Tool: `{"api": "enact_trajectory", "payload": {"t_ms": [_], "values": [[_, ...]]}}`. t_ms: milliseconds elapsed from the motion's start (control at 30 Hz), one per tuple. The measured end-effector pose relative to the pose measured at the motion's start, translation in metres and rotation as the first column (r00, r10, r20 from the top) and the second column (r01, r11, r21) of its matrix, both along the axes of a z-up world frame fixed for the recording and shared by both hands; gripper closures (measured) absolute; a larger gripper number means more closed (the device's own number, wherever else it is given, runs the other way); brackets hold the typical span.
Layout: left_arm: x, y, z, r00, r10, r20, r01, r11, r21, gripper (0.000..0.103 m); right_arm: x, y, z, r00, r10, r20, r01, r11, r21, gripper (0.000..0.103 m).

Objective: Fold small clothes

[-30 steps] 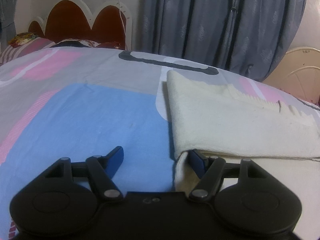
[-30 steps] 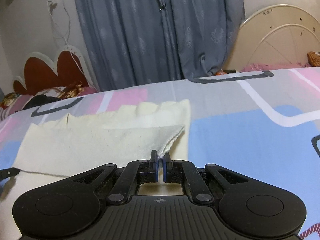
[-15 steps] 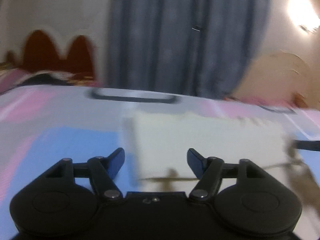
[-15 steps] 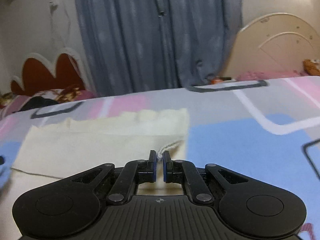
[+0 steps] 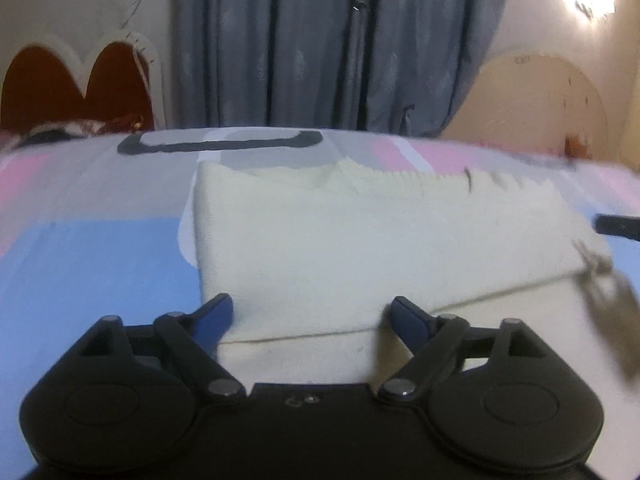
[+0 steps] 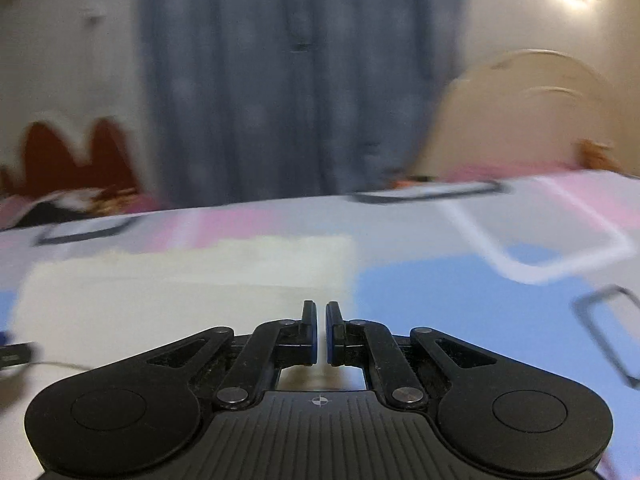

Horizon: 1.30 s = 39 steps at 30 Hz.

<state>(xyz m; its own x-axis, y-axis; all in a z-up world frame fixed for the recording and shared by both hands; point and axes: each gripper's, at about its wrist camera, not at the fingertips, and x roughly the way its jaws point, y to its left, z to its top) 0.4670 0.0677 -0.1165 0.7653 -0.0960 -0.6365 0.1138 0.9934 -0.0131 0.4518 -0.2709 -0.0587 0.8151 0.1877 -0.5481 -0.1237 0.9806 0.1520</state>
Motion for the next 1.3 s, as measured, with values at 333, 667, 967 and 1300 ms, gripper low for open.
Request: {"api": "enact_trajectory", "payload": {"t_ms": [333, 667, 967, 1300], "values": [[0.069, 0.025, 0.033, 0.998, 0.012, 0.054, -0.003, 0.988, -0.156, 0.022, 0.045, 0.017, -0.010, 0.998, 0.035, -0.056, -0.031, 0.997, 0.077, 0.099], [0.086, 0.044, 0.019, 0.998, 0.061, 0.033, -0.058, 0.993, -0.101, 0.025, 0.056, 0.026, -0.030, 0.997, 0.063, -0.050, -0.063, 0.998, -0.011, 0.099], [0.093, -0.014, 0.005, 0.999, -0.040, 0.021, 0.041, 0.998, -0.041, 0.023, 0.076, 0.111, -0.027, 0.965, 0.260, -0.027, -0.258, 0.964, 0.059, 0.099], [0.076, 0.020, -0.001, 0.999, 0.020, 0.024, -0.021, 1.000, 0.008, 0.020, 0.055, 0.009, -0.041, 0.998, 0.032, -0.060, -0.029, 0.998, 0.053, 0.100]]}}
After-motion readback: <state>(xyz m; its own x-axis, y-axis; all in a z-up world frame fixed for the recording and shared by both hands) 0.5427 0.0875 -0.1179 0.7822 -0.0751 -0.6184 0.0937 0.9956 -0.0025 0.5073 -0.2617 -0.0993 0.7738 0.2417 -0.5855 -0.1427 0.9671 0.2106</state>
